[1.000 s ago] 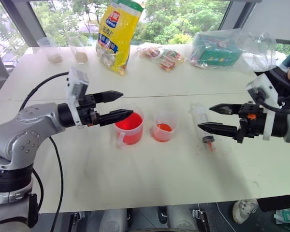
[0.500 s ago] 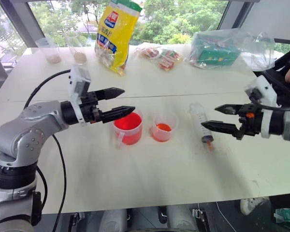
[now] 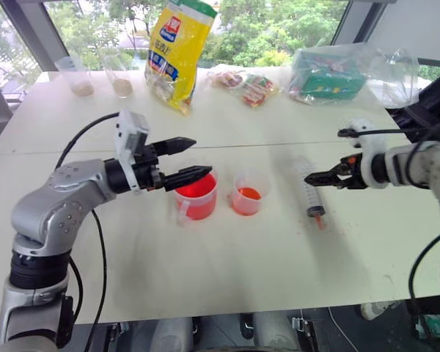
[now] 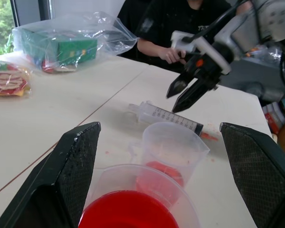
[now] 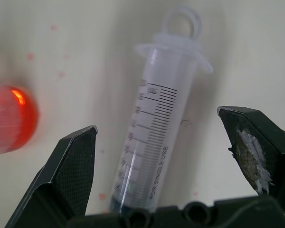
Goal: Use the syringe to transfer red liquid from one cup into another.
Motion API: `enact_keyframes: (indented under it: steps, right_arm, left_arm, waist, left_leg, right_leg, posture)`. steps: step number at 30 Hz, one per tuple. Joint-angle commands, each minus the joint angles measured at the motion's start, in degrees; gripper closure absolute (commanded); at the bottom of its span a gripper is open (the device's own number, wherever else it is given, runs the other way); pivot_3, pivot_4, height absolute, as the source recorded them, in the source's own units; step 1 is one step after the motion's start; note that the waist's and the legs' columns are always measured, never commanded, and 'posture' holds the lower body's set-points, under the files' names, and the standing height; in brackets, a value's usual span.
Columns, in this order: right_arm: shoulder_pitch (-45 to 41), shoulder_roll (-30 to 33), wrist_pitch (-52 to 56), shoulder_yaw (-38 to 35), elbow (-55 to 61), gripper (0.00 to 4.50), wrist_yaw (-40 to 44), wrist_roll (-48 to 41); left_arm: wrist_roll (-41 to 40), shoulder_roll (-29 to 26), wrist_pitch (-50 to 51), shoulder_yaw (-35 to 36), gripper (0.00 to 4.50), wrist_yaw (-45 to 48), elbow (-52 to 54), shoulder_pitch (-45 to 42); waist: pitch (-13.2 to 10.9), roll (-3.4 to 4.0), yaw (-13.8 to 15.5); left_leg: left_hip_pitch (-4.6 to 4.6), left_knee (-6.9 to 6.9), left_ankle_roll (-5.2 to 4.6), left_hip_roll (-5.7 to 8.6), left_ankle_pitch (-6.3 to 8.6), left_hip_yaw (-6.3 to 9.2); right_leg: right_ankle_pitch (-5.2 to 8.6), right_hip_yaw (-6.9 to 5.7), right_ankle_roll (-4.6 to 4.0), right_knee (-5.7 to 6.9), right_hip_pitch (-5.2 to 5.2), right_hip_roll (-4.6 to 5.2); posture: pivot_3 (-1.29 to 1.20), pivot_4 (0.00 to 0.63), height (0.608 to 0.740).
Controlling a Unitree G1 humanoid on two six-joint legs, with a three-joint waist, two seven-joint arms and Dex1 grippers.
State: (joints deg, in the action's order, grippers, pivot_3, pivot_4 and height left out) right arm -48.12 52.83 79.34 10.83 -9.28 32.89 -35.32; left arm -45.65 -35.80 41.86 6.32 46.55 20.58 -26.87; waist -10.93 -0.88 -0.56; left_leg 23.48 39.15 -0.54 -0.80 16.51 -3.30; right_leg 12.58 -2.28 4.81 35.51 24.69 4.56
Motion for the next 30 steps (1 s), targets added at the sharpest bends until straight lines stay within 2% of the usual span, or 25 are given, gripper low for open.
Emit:
enact_keyframes:
  steps: [1,9,12,16,17,20,24,28,30]
  right_arm:
    - [-3.05,-1.76,-3.71,2.3,-4.55,0.05,2.24,4.51]
    - [-5.31,-7.11,-8.81,7.0,-12.28,0.05,6.84,12.05]
    - [-5.52,-8.03,-8.87,7.28,-12.47,0.95,8.24,13.67]
    - [-4.78,-8.38,-7.45,6.89,-10.33,2.92,9.6,14.68]
    - [-4.43,-8.14,-6.88,6.6,-9.46,3.15,9.83,14.66]
    - [-3.47,-6.67,-4.77,4.98,-5.5,3.15,9.9,14.35]
    - [-3.46,-5.31,-2.49,-1.63,1.95,3.15,8.11,13.08]
    - [-2.3,-10.06,-9.12,-15.64,12.68,3.15,7.18,7.52]
    - [-1.51,-12.56,-10.76,-18.96,16.77,3.15,6.2,5.83]
  left_arm:
    - [0.34,0.43,-1.42,0.44,0.33,-0.87,1.96,0.4]
    - [0.86,0.47,-1.89,0.61,0.33,-1.78,2.68,0.96]
    - [1.29,0.12,-2.32,0.92,0.33,-1.78,2.27,0.99]
    - [1.64,0.0,-2.58,0.92,0.33,-1.94,1.92,0.56]
    - [1.67,-0.09,-2.61,0.96,0.33,-1.89,1.88,0.5]
    - [1.76,-0.8,-2.73,1.31,0.33,-1.45,1.62,0.21]
    - [2.3,-2.46,-3.37,2.14,0.33,-0.41,-0.04,-0.59]
    - [1.39,-3.85,-2.49,3.28,0.33,0.0,-2.27,-3.31]
    - [0.97,-4.72,-2.33,4.12,0.33,0.9,-3.2,-3.78]
  waist:
    - [0.0,0.0,-0.03]
    - [0.0,0.01,-0.11]
    - [0.01,-0.01,-0.13]
    - [0.02,0.0,-0.19]
    - [0.02,0.0,-0.17]
    - [0.01,0.0,-0.11]
    - [-0.01,0.04,-0.06]
    - [-0.01,0.04,-0.01]
    - [0.0,0.04,-0.11]
  left_leg:
    - [0.01,0.0,0.0,0.0,0.0,0.0]
    - [0.0,0.0,0.0,-0.01,0.0,-0.01]
    - [-0.02,0.01,0.0,-0.01,0.0,0.0]
    - [-0.05,0.0,0.0,-0.02,0.0,0.0]
    - [-0.05,0.0,0.0,-0.03,0.0,0.0]
    - [-0.04,0.0,0.0,-0.03,0.0,0.01]
    - [-0.02,0.0,0.0,-0.02,0.0,0.01]
    - [-0.01,0.0,0.0,-0.02,0.0,0.02]
    - [-0.01,-0.01,0.0,-0.02,0.0,0.05]
  right_leg:
    - [0.0,0.0,0.01,0.0,0.01,0.0]
    - [-0.05,-0.02,0.09,0.01,0.0,-0.01]
    - [-0.06,-0.02,0.09,0.02,-0.01,-0.01]
    - [-0.06,-0.02,0.09,0.07,-0.01,-0.01]
    - [-0.06,-0.02,0.09,0.07,-0.01,-0.02]
    - [-0.06,-0.02,0.09,0.08,-0.01,-0.02]
    - [-0.06,-0.02,0.09,0.07,0.01,-0.01]
    - [-0.06,-0.04,0.1,0.07,0.02,-0.01]
    - [-0.06,-0.06,0.11,0.06,0.01,-0.02]
  posture:
    - [0.0,0.15,0.74]
    - [0.0,0.15,0.74]
    - [0.0,0.15,0.74]
    - [0.0,0.15,0.74]
    - [0.0,0.15,0.74]
    - [0.0,0.15,0.74]
    - [0.0,0.15,0.74]
    - [0.0,0.15,0.74]
    - [0.0,0.15,0.74]
